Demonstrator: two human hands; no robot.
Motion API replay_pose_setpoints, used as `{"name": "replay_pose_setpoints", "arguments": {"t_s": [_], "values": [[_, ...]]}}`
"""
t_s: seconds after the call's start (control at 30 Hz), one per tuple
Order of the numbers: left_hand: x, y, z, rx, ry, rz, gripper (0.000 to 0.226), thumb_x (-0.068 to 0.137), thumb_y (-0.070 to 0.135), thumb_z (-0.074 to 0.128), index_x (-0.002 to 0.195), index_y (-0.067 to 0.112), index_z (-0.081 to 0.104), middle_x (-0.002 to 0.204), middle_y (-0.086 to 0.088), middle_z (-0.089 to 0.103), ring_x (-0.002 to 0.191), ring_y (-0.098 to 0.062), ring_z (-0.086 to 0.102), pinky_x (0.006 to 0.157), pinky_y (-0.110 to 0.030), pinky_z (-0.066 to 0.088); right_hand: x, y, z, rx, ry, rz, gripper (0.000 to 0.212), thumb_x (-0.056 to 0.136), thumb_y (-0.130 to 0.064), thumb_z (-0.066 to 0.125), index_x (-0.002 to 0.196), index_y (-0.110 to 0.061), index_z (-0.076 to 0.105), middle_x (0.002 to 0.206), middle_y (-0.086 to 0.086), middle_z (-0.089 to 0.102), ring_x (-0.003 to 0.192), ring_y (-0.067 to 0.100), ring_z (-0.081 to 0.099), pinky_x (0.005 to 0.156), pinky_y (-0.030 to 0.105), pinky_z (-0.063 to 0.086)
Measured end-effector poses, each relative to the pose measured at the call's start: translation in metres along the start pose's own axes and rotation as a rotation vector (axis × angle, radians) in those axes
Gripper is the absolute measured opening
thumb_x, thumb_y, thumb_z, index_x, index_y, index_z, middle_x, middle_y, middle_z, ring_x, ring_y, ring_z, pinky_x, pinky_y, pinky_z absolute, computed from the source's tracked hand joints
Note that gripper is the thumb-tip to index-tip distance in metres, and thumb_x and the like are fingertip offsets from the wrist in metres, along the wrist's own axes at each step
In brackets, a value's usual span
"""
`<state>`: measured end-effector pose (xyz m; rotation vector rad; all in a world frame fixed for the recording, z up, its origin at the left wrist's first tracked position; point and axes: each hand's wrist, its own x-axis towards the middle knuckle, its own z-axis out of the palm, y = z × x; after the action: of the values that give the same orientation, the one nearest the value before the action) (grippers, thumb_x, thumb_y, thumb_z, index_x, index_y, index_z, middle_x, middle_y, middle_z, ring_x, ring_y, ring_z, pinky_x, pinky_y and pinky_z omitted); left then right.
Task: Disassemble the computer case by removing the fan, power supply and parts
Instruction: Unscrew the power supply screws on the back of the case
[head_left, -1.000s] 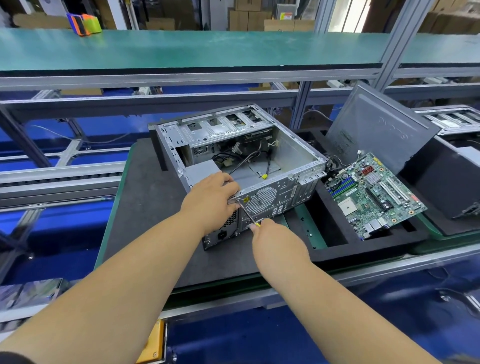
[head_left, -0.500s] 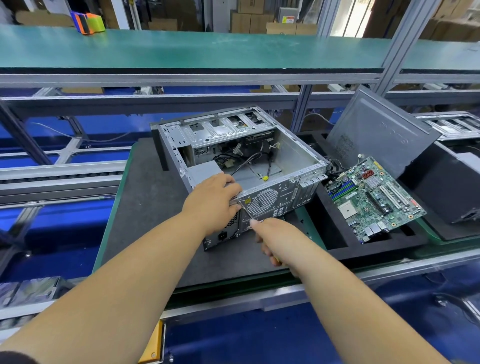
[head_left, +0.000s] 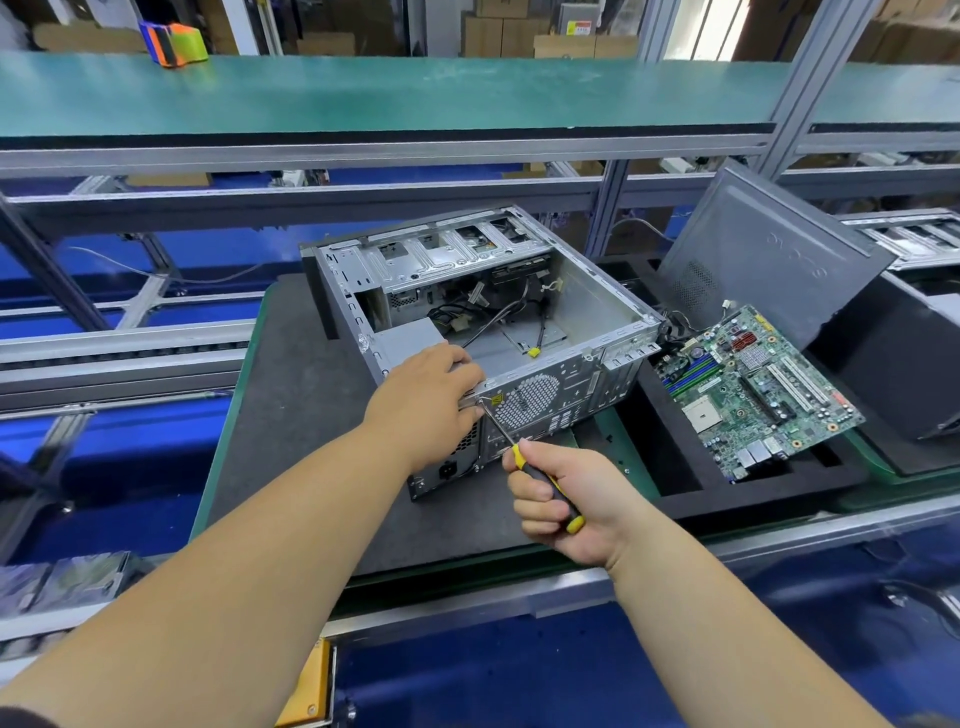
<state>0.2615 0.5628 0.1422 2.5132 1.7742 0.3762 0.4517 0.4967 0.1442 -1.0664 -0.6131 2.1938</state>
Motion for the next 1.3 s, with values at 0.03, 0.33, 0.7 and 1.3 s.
{"name": "replay_pose_setpoints", "arguments": {"t_s": [0.03, 0.33, 0.7, 1.3], "values": [[0.0, 0.0, 0.0, -0.002, 0.002, -0.001, 0.033, 0.094, 0.045, 0.053, 0.122, 0.028, 0.053, 0.137, 0.01, 0.041, 0.125, -0.016, 0.038, 0.094, -0.032, 0.036, 0.0, 0.0, 0.001, -0.058, 0.032, -0.024, 0.025, 0.103, -0.024, 0.042, 0.085, -0.011, 0.052, 0.051, -0.002, 0.031, 0.035, 0.007, 0.022, 0.037, 0.02, 0.021], [0.0, -0.001, 0.003, -0.011, 0.013, -0.006, 0.034, 0.093, 0.045, 0.055, 0.122, 0.027, 0.054, 0.138, 0.009, 0.041, 0.125, -0.017, 0.038, 0.094, -0.033, 0.037, -0.004, 0.008, 0.028, -1.43, 0.542, -0.279, 0.017, 0.104, -0.03, 0.04, 0.093, -0.016, 0.037, 0.074, -0.001, 0.049, 0.065, 0.021, 0.044, 0.053, 0.032, 0.029], [0.007, -0.004, 0.003, -0.02, 0.031, 0.002, 0.03, 0.091, 0.046, 0.057, 0.117, 0.03, 0.056, 0.136, 0.01, 0.042, 0.126, -0.016, 0.034, 0.087, -0.032, 0.036, 0.002, 0.005, 0.032, -1.613, 0.637, -0.335, 0.02, 0.101, -0.036, 0.045, 0.093, -0.018, 0.038, 0.094, 0.002, 0.062, 0.076, 0.023, 0.05, 0.061, 0.033, 0.031], [0.017, -0.004, 0.0, -0.02, -0.024, -0.004, 0.031, 0.094, 0.044, 0.053, 0.12, 0.027, 0.053, 0.135, 0.008, 0.04, 0.126, -0.018, 0.032, 0.093, -0.034, 0.035, 0.009, 0.003, 0.017, -0.484, 0.323, -0.104, 0.03, 0.106, -0.03, 0.036, 0.085, -0.011, 0.047, 0.05, -0.001, 0.036, 0.036, 0.011, 0.023, 0.04, 0.021, 0.022]]}}
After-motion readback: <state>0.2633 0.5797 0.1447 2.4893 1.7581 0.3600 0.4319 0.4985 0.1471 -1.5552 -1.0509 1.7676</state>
